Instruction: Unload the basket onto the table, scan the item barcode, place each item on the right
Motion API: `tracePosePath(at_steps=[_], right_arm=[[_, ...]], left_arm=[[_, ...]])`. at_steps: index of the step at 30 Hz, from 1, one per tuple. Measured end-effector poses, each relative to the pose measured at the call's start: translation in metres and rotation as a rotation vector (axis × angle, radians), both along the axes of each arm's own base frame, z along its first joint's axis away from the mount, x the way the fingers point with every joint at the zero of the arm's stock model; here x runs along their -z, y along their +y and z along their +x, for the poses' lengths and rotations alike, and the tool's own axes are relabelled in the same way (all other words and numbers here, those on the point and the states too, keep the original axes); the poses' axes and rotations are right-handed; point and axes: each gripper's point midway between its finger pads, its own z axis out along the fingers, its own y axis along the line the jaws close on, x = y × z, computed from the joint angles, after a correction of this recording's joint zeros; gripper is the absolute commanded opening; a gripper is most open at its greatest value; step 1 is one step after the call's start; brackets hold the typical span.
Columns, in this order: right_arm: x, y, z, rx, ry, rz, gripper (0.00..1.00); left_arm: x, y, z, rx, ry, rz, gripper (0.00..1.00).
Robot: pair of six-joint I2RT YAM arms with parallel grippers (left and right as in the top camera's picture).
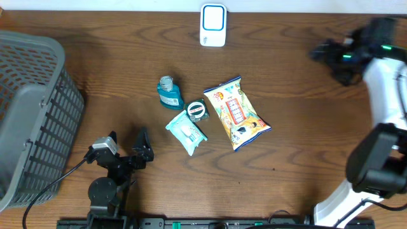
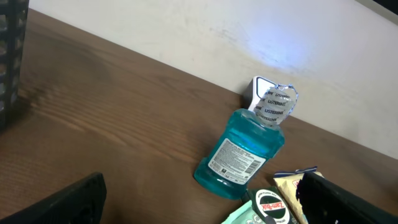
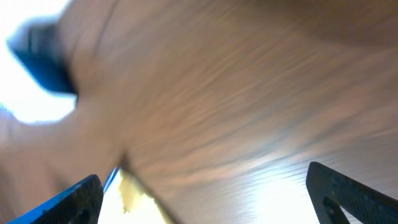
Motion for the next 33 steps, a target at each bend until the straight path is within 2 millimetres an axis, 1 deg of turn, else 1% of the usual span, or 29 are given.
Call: tracePosePath(at_steps=[2, 5, 7, 9, 12, 15, 19, 22, 25, 28, 30, 33], right_arm=[[0.003, 0.045, -0.003, -0.105, 0.015, -0.030, 0.99], [0.005, 0.099, -0.010, -0.255, 0.006, -0.085, 0.99], [0.007, 0.130, -0.017, -0.384, -0.012, -0.131, 0.99], [0.011, 0.160, -0.035, -0.537, -0.006, -0.185, 0.99], [0.017, 0.191, -0.056, -0.685, 0.008, -0.253, 0.99], [0.020, 0.210, -0.071, -0.780, 0.011, -0.333, 0.99], [0.025, 0.226, -0.078, -0.842, -0.009, -0.430, 0.99], [0.040, 0.231, -0.086, -0.862, -0.006, -0.482, 0.99], [0.062, 0.233, -0.096, -0.881, 0.007, -0.518, 0.95], [0.083, 0.235, -0.108, -0.905, 0.021, -0.563, 0.94], [0.092, 0.238, -0.116, -0.924, 0.021, -0.602, 0.96], [0.096, 0.246, -0.116, -0.930, -0.024, -0.657, 0.99]], left_arm=[[0.000, 0.000, 0.000, 0.000, 0.000, 0.000, 0.98], [0.000, 0.000, 0.000, 0.000, 0.000, 0.000, 0.98], [0.000, 0.000, 0.000, 0.000, 0.000, 0.000, 0.98], [0.000, 0.000, 0.000, 0.000, 0.000, 0.000, 0.98], [0.000, 0.000, 0.000, 0.000, 0.000, 0.000, 0.98], [0.000, 0.000, 0.000, 0.000, 0.000, 0.000, 0.98], [0.000, 0.000, 0.000, 0.000, 0.000, 0.000, 0.98], [0.000, 0.000, 0.000, 0.000, 0.000, 0.000, 0.98], [0.000, 0.000, 0.000, 0.000, 0.000, 0.000, 0.98], [0.000, 0.000, 0.000, 0.000, 0.000, 0.000, 0.98], [0.000, 0.000, 0.000, 0.000, 0.000, 0.000, 0.98], [0.000, 0.000, 0.000, 0.000, 0.000, 0.000, 0.98]])
